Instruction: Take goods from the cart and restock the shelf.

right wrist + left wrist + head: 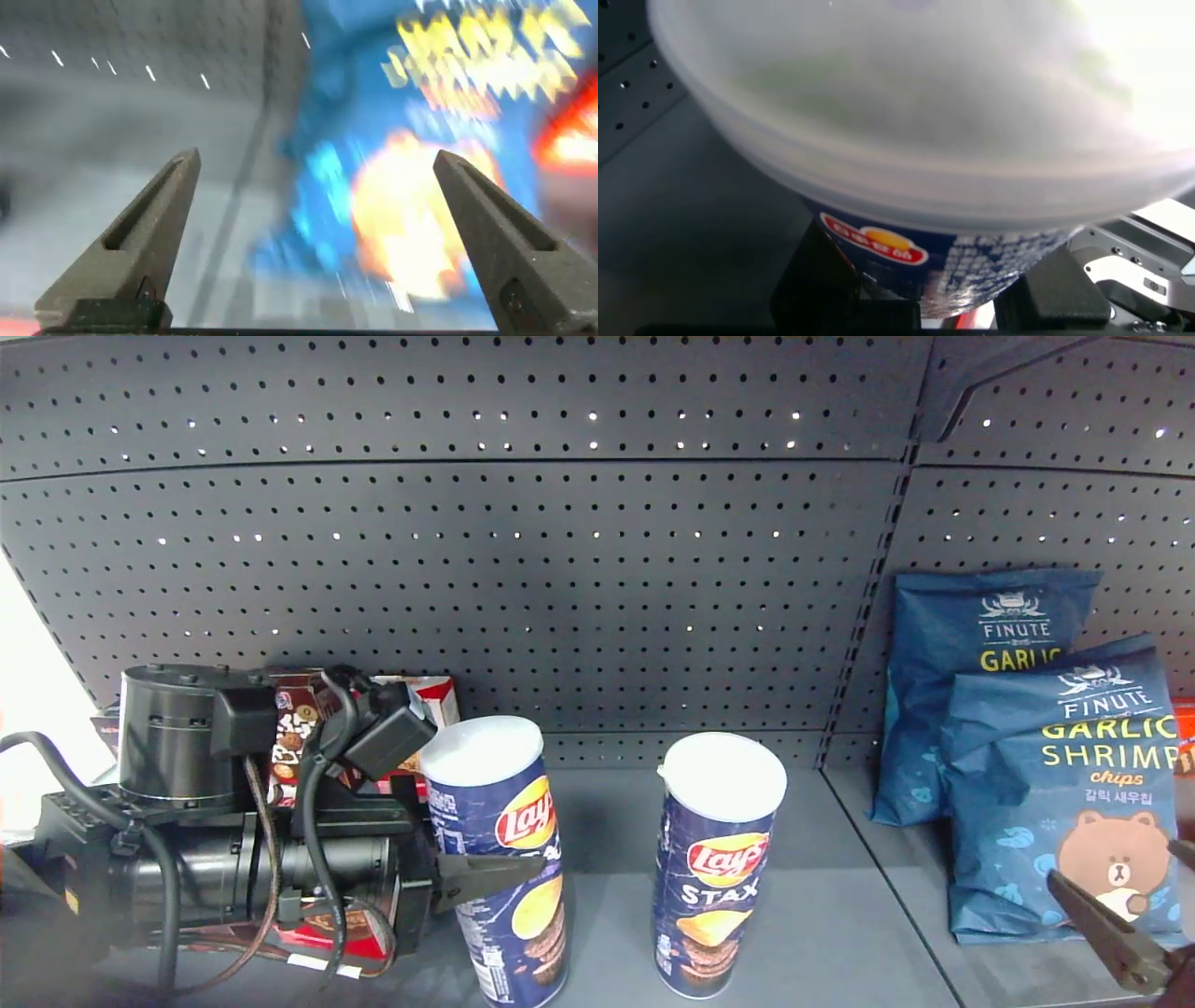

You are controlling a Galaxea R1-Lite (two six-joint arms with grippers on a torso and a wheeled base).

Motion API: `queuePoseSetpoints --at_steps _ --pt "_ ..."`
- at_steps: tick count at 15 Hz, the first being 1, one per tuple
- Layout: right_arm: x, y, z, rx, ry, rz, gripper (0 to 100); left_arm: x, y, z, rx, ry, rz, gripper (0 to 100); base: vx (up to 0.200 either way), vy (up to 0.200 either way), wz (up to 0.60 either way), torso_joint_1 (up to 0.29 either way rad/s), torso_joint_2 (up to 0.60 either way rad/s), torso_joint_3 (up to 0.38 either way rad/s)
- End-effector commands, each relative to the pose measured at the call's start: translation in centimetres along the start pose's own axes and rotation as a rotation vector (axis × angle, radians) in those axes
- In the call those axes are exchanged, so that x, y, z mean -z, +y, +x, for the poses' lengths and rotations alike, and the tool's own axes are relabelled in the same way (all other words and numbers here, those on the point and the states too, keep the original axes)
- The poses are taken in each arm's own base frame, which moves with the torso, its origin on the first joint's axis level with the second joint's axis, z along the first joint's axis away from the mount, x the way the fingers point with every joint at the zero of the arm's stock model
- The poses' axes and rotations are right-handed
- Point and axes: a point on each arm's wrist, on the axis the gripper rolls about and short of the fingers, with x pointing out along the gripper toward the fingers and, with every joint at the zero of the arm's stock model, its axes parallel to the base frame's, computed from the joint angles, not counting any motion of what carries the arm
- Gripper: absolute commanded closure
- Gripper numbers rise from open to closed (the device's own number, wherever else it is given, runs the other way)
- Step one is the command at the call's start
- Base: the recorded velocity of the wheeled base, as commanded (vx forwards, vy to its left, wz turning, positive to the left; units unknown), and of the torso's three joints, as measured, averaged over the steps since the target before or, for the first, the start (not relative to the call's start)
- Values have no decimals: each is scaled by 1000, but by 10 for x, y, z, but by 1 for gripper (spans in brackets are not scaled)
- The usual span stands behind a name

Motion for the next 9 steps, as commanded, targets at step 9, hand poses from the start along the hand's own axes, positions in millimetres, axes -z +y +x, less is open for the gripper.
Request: queuePoseSetpoints --at_steps 9 --pt "63 -13 -101 -245 -98 45 0 -4 -3 -3 6 -18 16 100 0 0 0 0 0 0"
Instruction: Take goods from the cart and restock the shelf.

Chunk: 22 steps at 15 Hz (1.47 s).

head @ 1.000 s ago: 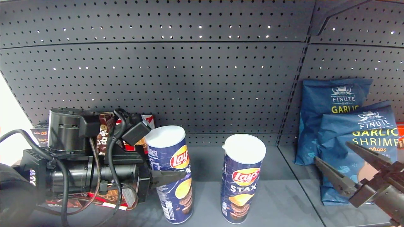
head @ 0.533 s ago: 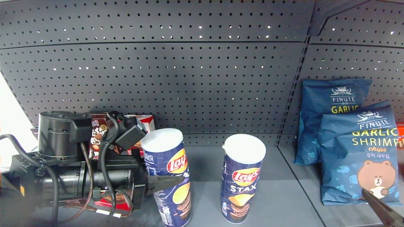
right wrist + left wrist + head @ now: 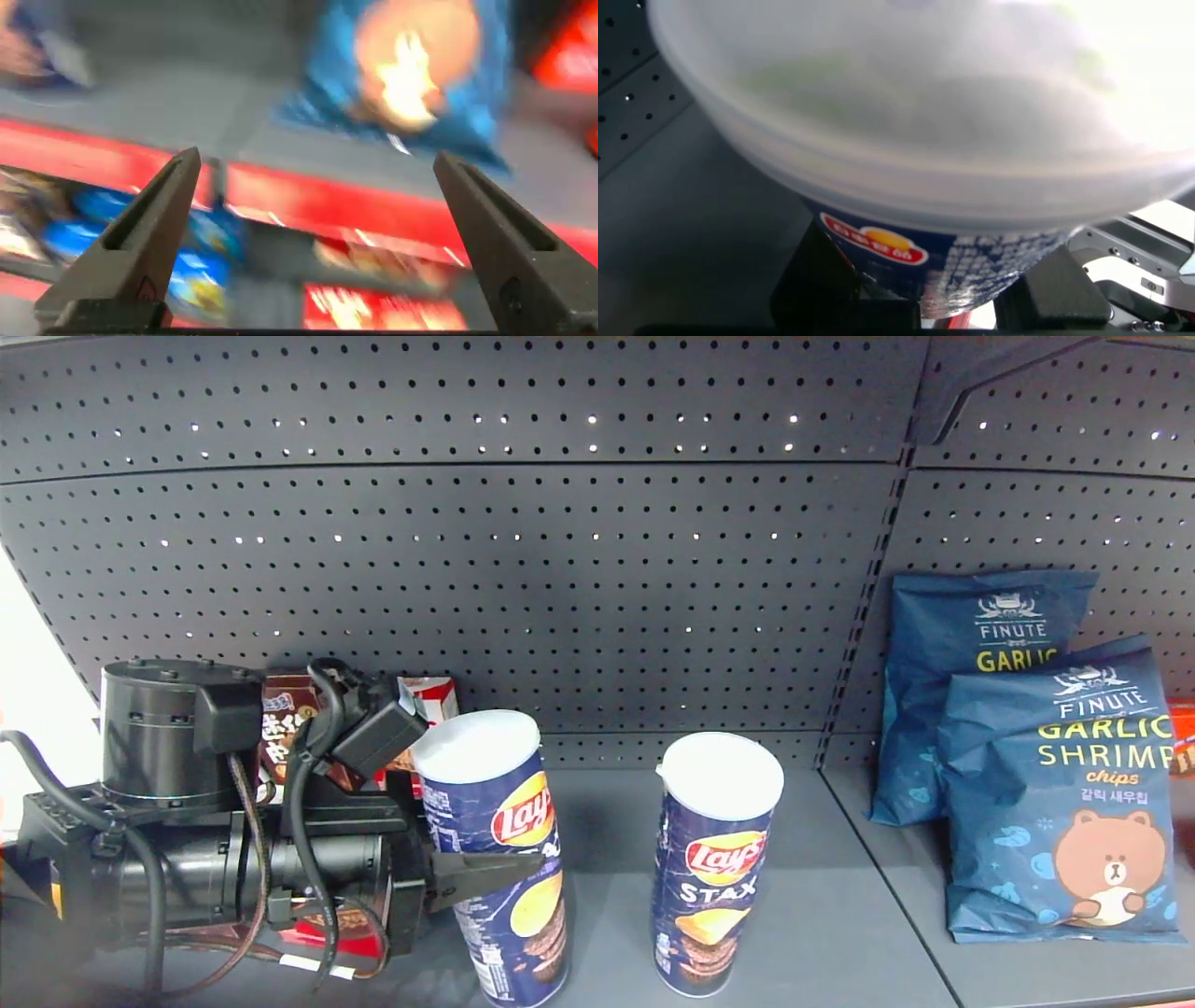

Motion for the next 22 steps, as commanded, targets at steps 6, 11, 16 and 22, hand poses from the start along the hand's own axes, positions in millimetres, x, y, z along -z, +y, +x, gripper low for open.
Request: queuePoseSetpoints --at_steps 6,11,16,22 --pt "3 -3 -4 -306 -97 11 0 0 0 0 1 -2 2 100 0 0 0 0 0 0" --pt "0 0 3 44 30 27 0 -1 0 0 4 -4 5 100 0 0 0 0 0 0" --pt "1 9 1 277 -18 28 0 0 -1 -1 12 -4 2 100 0 0 0 0 0 0" --pt "8 12 -3 186 -23 72 0 -2 -1 0 14 -18 16 100 0 0 0 0 0 0"
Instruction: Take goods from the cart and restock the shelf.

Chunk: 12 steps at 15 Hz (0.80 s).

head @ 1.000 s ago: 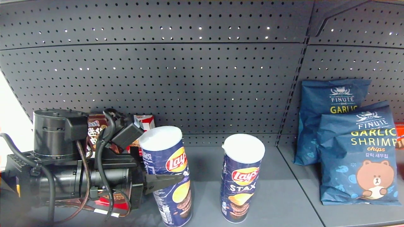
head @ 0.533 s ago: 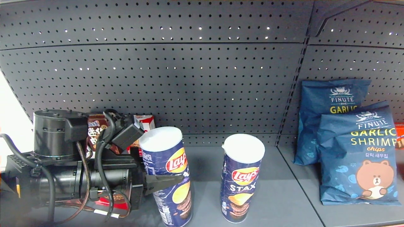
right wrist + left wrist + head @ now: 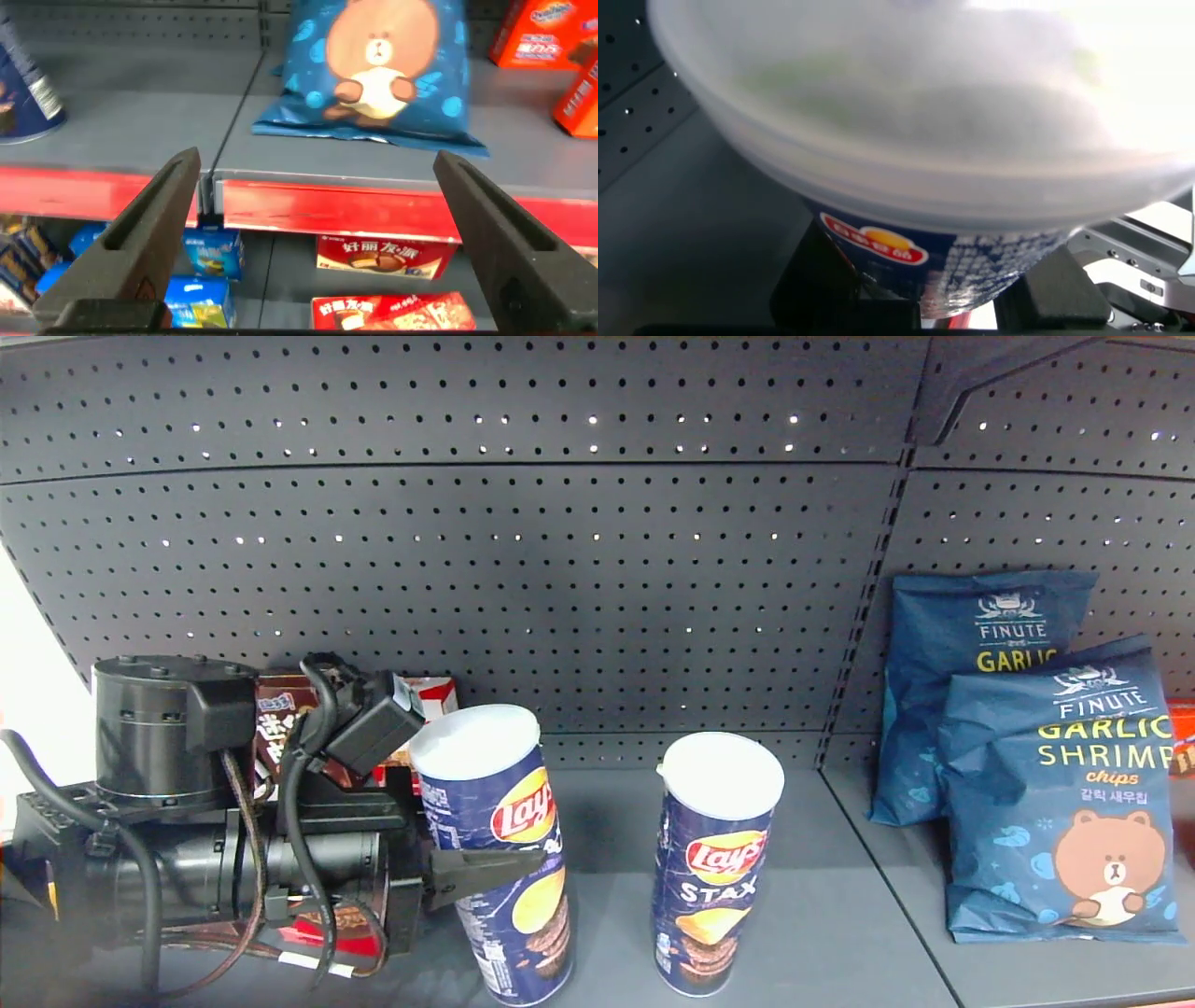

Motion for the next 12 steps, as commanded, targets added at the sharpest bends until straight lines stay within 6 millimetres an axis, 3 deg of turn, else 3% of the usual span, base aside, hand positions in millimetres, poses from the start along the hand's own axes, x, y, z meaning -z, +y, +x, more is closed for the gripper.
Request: queuePoseSetpoints --at_steps 1,7,12 --pt "1 0 -1 1 -8 0 0 -1 1 0 -2 -3 2 100 0 0 0 0 0 0" --pt "1 0 -1 2 -8 0 0 -30 8 -1 -21 -76 61 100 0 0 0 0 0 0" --pt "1 0 -1 1 -8 0 0 -52 23 13 -10 -116 94 100 0 0 0 0 0 0"
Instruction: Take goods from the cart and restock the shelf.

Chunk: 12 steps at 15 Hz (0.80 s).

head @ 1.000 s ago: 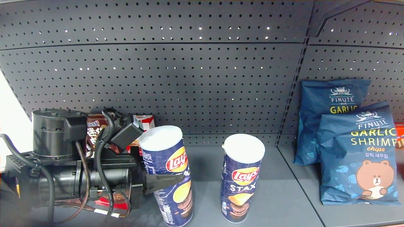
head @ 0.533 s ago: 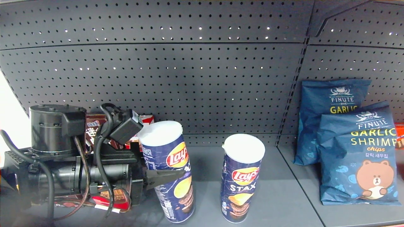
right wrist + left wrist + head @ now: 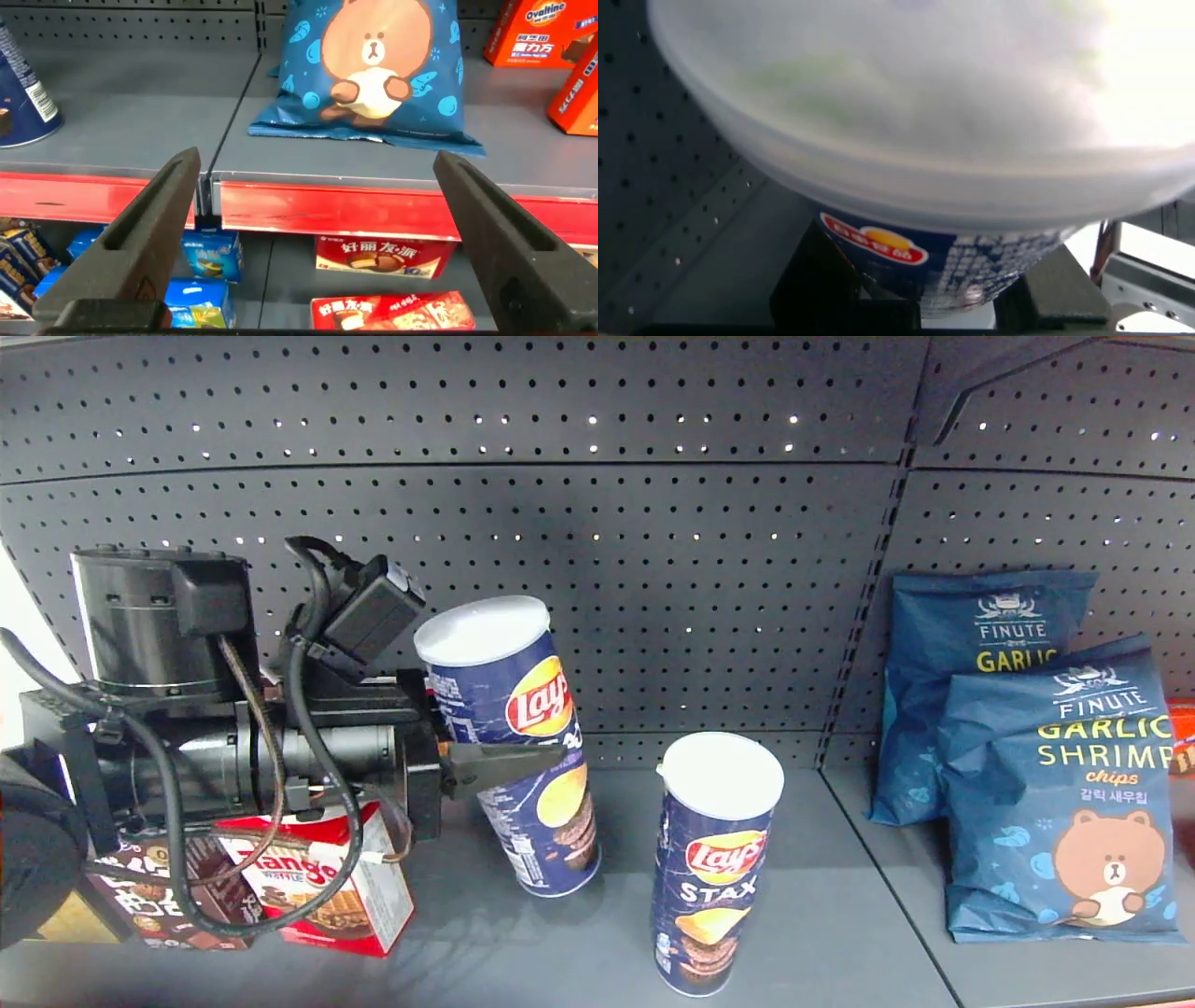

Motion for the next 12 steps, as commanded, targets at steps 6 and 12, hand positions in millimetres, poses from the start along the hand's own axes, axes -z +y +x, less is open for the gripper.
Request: queuePoseSetpoints --at_steps 6,12 --pt "0 0 0 0 0 -1 0 14 21 8 -28 42 6 100 0 0 0 0 0 0" --pt "0 0 0 0 0 -1 0 27 44 31 -16 94 -44 100 0 0 0 0 0 0"
